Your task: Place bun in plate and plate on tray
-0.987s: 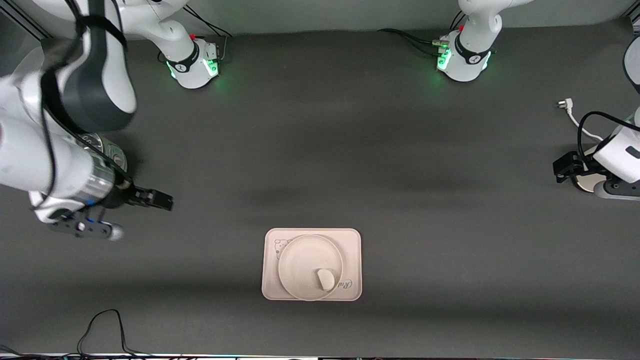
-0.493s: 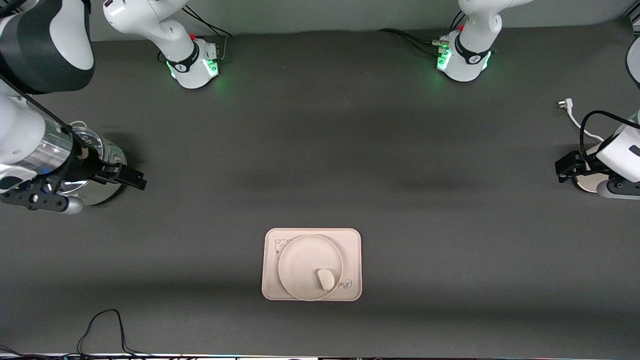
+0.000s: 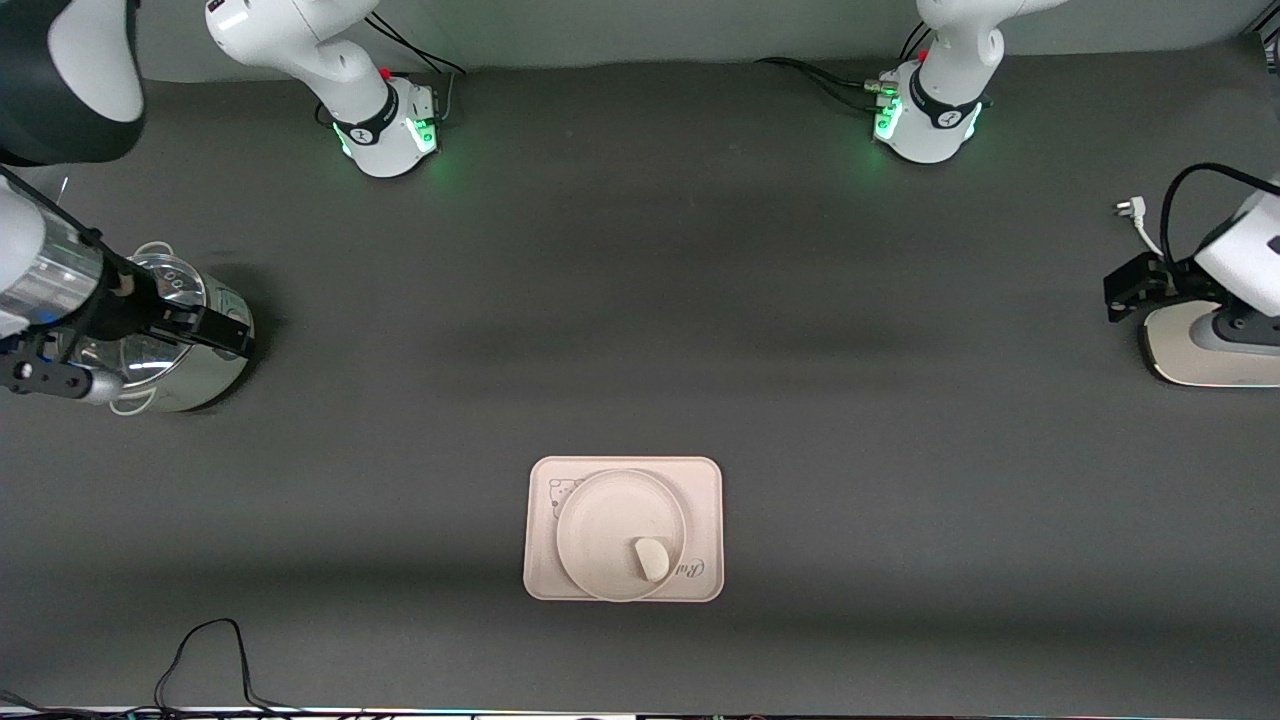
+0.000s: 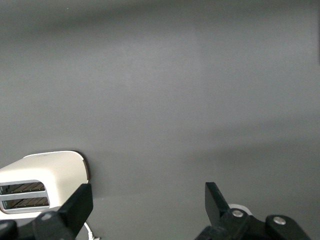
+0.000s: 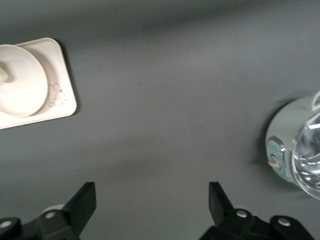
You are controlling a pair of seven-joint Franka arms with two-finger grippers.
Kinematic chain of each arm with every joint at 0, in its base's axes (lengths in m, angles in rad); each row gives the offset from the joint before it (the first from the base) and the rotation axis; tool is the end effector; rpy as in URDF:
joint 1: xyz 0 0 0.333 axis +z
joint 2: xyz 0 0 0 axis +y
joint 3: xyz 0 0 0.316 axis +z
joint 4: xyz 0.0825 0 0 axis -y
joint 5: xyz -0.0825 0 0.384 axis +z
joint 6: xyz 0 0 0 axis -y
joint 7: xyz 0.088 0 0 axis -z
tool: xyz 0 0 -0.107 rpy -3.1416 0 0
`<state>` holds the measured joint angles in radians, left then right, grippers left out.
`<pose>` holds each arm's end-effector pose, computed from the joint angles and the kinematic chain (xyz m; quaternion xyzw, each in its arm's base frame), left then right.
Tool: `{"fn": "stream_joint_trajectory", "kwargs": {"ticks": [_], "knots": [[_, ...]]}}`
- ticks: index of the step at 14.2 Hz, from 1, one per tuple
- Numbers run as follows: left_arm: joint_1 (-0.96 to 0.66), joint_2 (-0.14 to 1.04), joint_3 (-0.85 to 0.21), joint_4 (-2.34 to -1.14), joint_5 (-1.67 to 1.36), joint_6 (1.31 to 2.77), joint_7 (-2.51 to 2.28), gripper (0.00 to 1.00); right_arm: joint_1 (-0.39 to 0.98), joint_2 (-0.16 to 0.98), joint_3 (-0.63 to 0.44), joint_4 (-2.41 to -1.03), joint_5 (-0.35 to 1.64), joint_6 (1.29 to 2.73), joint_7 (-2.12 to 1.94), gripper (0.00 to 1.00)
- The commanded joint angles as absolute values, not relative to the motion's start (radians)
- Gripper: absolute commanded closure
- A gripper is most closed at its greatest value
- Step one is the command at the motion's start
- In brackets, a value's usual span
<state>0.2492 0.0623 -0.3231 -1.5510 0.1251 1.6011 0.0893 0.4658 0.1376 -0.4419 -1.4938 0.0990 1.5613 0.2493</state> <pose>0.5748 -0.0238 0.6036 -0.9951 0.0833 0.0049 0.0526 0.5894 0.0419 0.5881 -0.9931 0.1123 0.0309 0.0160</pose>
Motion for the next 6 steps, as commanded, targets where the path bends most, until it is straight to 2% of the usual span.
{"fn": "stream_joint_trajectory", "kwargs": {"ticks": [1,4,6], "knots": [[0.247,0.057,-0.314,-1.533,0.112,1.560,0.095,0.00,0.297,0.020,-0.238,-1.624,0.032,1.597,0.239,0.00],[0.259,0.061,-0.290,-1.500,0.055,1.543,0.094,0.00,0.073,-0.073,-0.024,-1.755,0.032,1.678,0.154,0.00],[0.262,0.061,-0.288,-1.500,0.054,1.540,0.092,0.00,-0.029,-0.080,0.056,-1.756,0.032,1.668,0.092,0.00]]}}
